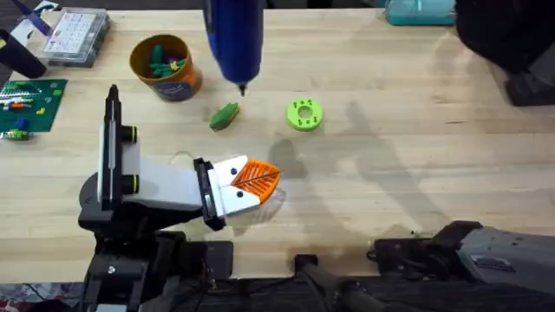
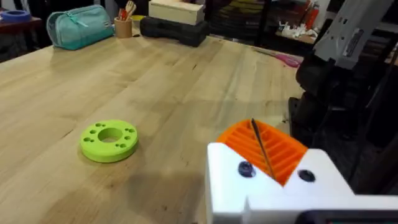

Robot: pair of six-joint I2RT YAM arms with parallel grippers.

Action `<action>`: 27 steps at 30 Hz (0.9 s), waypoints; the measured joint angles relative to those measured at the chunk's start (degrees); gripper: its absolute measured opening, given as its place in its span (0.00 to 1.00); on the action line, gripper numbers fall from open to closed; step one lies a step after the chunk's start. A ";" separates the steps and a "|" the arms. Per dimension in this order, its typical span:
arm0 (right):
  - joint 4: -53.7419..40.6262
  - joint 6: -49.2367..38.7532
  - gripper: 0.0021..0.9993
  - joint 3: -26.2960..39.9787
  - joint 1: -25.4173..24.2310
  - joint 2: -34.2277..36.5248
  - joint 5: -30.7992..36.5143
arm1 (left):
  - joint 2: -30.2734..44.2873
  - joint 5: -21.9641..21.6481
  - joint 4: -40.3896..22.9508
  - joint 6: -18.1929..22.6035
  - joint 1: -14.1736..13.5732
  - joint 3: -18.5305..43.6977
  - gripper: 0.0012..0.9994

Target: Pick up the gripper from the table and insert it into the empty holder that is missing its gripper. Then pick up a screw, insert it into the mounting hole, and use the screwdriver to tighten it. Finally, clean up the table by picking up the vegetable and placing it into the bucket.

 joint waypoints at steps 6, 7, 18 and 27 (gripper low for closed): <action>0.08 0.05 0.02 0.00 1.80 0.00 -2.06 | 0.00 0.00 0.00 0.00 0.00 0.01 0.00; 0.08 -0.07 0.02 0.00 1.98 0.00 -2.42 | 0.00 0.00 0.00 0.00 0.00 0.01 0.00; 0.09 -2.43 0.02 0.00 3.62 0.00 -5.15 | -0.02 0.00 0.00 0.00 0.00 0.00 0.00; 0.04 -3.18 0.02 0.00 4.36 0.00 -5.67 | -0.01 0.00 0.00 0.00 0.00 0.00 0.00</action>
